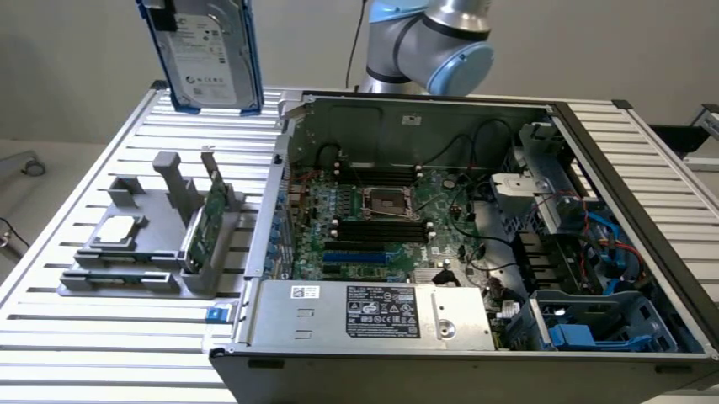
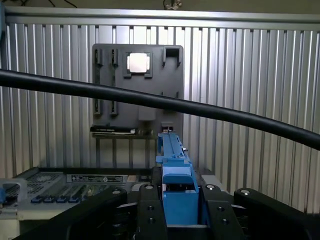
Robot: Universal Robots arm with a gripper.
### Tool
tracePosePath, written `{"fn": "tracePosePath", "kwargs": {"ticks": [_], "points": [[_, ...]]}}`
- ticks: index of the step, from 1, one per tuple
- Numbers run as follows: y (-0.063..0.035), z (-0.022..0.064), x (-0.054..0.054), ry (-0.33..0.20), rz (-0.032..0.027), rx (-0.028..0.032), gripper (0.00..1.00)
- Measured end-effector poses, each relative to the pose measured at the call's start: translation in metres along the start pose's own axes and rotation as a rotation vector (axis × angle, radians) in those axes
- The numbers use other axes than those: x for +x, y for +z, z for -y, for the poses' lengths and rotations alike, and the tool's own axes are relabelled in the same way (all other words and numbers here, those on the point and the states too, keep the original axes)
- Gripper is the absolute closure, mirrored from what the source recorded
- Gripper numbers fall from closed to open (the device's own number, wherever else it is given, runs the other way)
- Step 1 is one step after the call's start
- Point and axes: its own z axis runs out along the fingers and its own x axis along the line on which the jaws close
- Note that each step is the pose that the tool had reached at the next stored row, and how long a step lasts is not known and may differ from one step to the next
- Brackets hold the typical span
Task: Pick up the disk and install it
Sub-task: 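Pick up the disk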
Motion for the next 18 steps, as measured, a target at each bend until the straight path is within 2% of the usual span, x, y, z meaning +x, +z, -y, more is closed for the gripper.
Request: {"fn": "tracePosePath", "kwargs": {"ticks": [6, 13, 18], "points": [[-0.0009, 0.0274, 0.003, 0.0, 0.0037, 0.0002, 0.67], [-0.002, 0.0586, 0.01, 0.0, 0.0046, -0.0002, 0.67], [-0.0027, 0.0712, 0.023, 0.0, 0.0046, -0.0011, 0.67]]}}
